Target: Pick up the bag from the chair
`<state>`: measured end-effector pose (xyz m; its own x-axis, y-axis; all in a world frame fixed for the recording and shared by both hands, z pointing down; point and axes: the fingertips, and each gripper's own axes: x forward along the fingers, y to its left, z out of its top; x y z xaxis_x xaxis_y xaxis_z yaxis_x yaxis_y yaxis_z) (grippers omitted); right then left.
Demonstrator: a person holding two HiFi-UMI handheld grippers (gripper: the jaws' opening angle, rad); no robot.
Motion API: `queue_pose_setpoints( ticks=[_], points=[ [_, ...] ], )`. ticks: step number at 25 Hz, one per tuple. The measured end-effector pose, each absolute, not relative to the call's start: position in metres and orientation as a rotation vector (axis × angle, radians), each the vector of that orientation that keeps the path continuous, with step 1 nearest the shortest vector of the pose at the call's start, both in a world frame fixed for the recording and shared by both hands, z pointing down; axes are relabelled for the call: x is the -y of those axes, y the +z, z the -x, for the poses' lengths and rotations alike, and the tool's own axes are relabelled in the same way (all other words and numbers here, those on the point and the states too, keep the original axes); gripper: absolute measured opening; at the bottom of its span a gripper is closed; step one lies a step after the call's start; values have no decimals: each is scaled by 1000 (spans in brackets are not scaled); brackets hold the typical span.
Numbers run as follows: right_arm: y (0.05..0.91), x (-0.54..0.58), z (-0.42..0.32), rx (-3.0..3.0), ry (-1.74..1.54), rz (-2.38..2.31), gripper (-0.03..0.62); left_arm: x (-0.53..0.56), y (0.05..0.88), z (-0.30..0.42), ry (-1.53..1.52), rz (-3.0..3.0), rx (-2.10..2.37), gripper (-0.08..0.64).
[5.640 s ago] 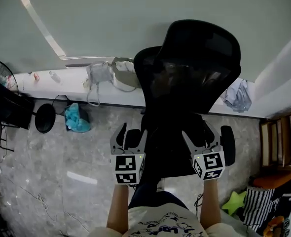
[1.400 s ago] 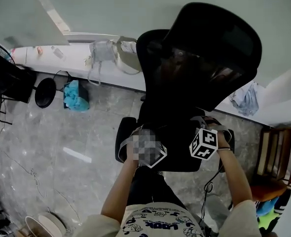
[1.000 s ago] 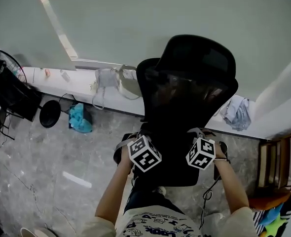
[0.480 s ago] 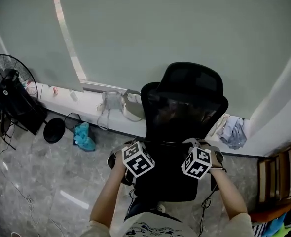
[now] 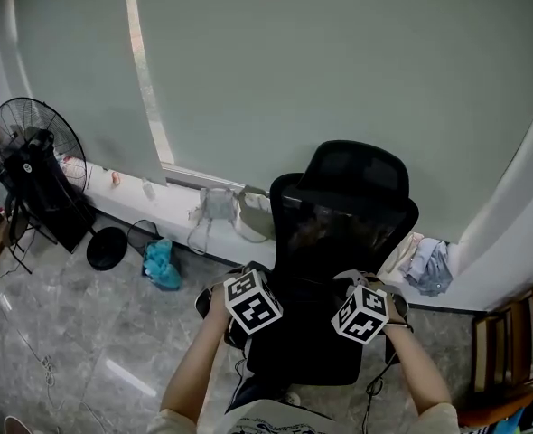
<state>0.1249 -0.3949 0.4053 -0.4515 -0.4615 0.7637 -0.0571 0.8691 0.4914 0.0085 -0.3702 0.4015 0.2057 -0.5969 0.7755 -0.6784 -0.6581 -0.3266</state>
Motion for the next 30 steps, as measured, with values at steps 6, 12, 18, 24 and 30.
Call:
queue_pose_setpoints(
  ticks=[6,12,18,24,30],
  points=[
    [399,387,-121,2015,-501,-386,55,359,396,-6,1445,-2366,1285,40],
    [394,384,-118,2019,-508,-378,55,356,390,-3,1456,-2369,1289,40],
    [396,383,-116,2023,-497,-390,55,358,392,-1,1474,-2370,1269,40],
    [394,382,-118,2017,-502,-391,55,356,390,-2,1476,-2380,1284,40],
    [394,378,-119,2015,-506,-379,57,351,390,-5,1451,-2382,1284,40]
  ],
)
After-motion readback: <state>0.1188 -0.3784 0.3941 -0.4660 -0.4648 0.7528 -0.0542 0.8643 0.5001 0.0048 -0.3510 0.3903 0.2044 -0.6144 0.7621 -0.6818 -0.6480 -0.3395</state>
